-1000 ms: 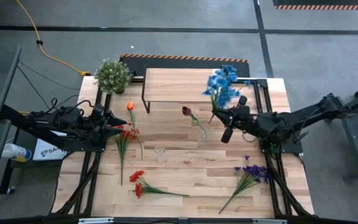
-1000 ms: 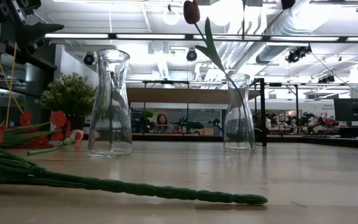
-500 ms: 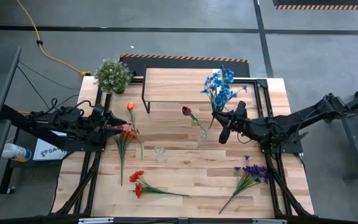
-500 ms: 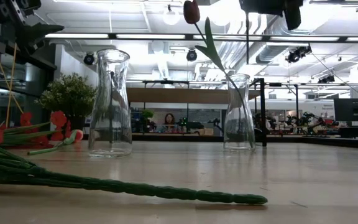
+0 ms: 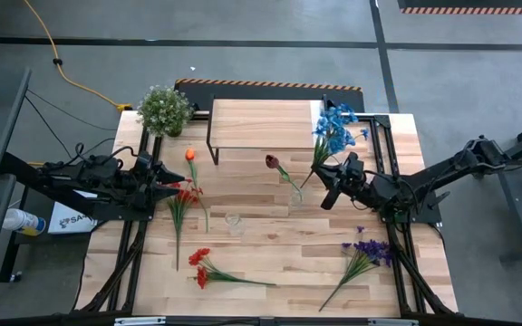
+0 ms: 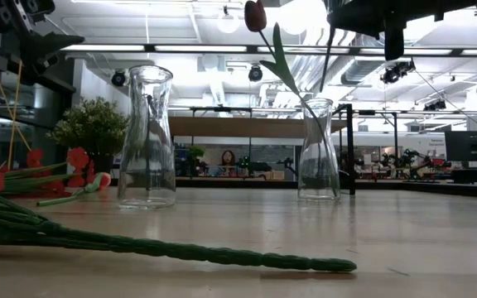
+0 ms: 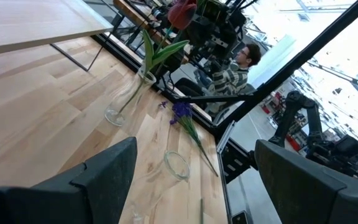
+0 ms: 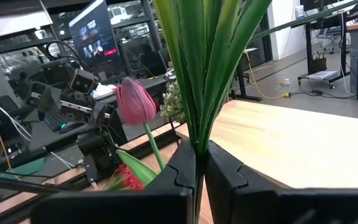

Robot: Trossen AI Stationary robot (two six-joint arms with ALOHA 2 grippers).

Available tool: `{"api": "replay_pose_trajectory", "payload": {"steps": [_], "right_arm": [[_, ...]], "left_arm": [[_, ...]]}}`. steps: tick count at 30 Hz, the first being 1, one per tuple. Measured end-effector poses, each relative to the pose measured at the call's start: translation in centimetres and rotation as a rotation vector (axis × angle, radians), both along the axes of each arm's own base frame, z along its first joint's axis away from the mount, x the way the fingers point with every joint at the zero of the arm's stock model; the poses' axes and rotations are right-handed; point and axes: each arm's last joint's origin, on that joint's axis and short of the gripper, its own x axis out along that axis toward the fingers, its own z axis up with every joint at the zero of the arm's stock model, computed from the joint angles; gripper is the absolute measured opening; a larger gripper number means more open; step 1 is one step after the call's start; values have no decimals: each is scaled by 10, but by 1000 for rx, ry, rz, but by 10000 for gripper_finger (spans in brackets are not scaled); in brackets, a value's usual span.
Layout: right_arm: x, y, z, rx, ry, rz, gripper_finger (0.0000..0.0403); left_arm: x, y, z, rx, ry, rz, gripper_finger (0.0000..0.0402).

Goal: Pick and place flowers into a vace then onto a shelf
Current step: Put the blue flower into the right transparent vase

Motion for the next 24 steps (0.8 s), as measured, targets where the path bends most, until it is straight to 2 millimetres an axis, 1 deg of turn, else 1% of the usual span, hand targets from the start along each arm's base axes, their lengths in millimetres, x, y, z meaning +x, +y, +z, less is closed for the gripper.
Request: {"api": "replay_pose_trajectory", "payload": {"steps": [9, 15, 18, 21, 24], "right_arm": [[0, 0, -4, -2, 32, -3, 11], [0, 0, -6, -14, 63, -3, 5], [0, 0, -7, -17, 73, -17, 11], [3, 0, -11, -21, 91, -24, 15], [9, 2, -18, -24, 110, -25, 10]], "left_arm": [[0, 0, 0, 1, 0, 9, 358], [0, 1, 0, 1, 0, 20, 358], [0, 1, 0, 2, 0, 28, 358], [0, 1, 0, 3, 0, 32, 358], [0, 1, 0, 4, 0, 34, 358]]}}
